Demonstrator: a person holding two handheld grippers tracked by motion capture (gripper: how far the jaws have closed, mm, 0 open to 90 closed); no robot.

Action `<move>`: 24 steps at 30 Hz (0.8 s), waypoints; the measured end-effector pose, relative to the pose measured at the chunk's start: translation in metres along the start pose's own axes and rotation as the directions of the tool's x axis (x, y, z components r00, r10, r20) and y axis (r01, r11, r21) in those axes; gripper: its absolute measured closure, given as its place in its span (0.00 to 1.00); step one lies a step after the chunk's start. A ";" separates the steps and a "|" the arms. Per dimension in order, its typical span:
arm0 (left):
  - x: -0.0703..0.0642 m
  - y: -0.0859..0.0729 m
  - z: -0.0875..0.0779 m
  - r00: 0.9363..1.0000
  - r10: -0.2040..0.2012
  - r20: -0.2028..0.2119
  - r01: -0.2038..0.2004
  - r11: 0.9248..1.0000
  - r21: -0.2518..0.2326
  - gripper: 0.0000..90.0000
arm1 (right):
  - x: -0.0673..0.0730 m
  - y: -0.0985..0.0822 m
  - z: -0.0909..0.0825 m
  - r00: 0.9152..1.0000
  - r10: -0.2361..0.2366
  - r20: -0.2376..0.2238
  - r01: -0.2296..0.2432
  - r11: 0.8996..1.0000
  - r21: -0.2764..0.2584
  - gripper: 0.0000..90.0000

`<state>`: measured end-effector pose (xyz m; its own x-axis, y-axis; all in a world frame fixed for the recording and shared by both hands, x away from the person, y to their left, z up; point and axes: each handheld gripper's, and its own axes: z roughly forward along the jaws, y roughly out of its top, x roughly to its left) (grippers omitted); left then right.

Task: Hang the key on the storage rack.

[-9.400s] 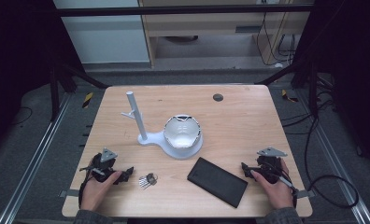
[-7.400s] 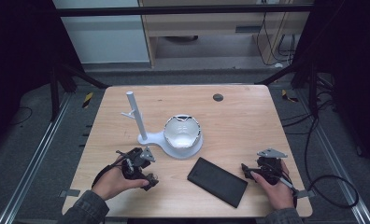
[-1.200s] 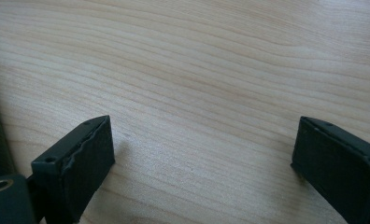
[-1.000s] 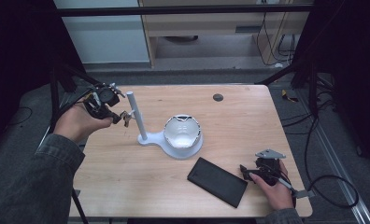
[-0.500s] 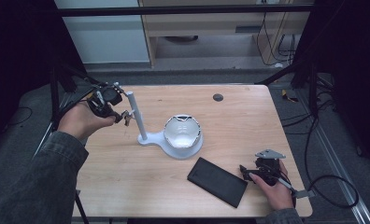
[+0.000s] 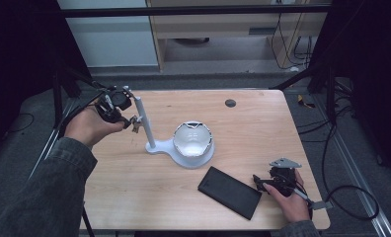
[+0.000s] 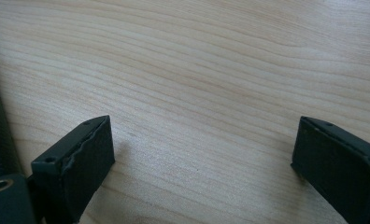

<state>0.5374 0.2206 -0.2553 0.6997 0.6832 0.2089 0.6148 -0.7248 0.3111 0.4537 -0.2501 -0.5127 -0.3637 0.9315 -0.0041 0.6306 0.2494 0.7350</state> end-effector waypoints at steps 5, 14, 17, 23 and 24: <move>-0.005 0.003 -0.001 1.000 0.014 -0.012 -0.014 1.000 0.004 0.99 | 0.000 0.000 0.000 1.000 -0.001 0.000 0.001 1.000 0.000 0.06; -0.003 0.007 0.006 1.000 0.008 -0.028 -0.007 1.000 0.014 0.99 | 0.001 0.000 0.000 1.000 -0.005 -0.002 0.005 1.000 0.000 0.06; -0.003 0.007 0.006 1.000 0.007 -0.028 -0.007 1.000 0.014 0.99 | 0.001 0.000 0.000 1.000 -0.003 -0.003 0.003 1.000 0.002 0.06; -0.003 0.007 0.009 1.000 0.010 -0.029 -0.010 1.000 0.018 0.99 | 0.002 0.000 0.000 1.000 -0.001 -0.005 0.001 1.000 -0.001 0.06; -0.003 0.006 0.011 1.000 0.008 -0.030 -0.007 1.000 0.020 0.99 | 0.002 0.000 0.000 1.000 -0.001 -0.006 0.001 1.000 -0.001 0.06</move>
<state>0.5432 0.2131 -0.2645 0.6932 0.6800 0.2389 0.6168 -0.7312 0.2913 0.4536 -0.2481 -0.5128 -0.3680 0.9298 -0.0009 0.6296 0.2499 0.7356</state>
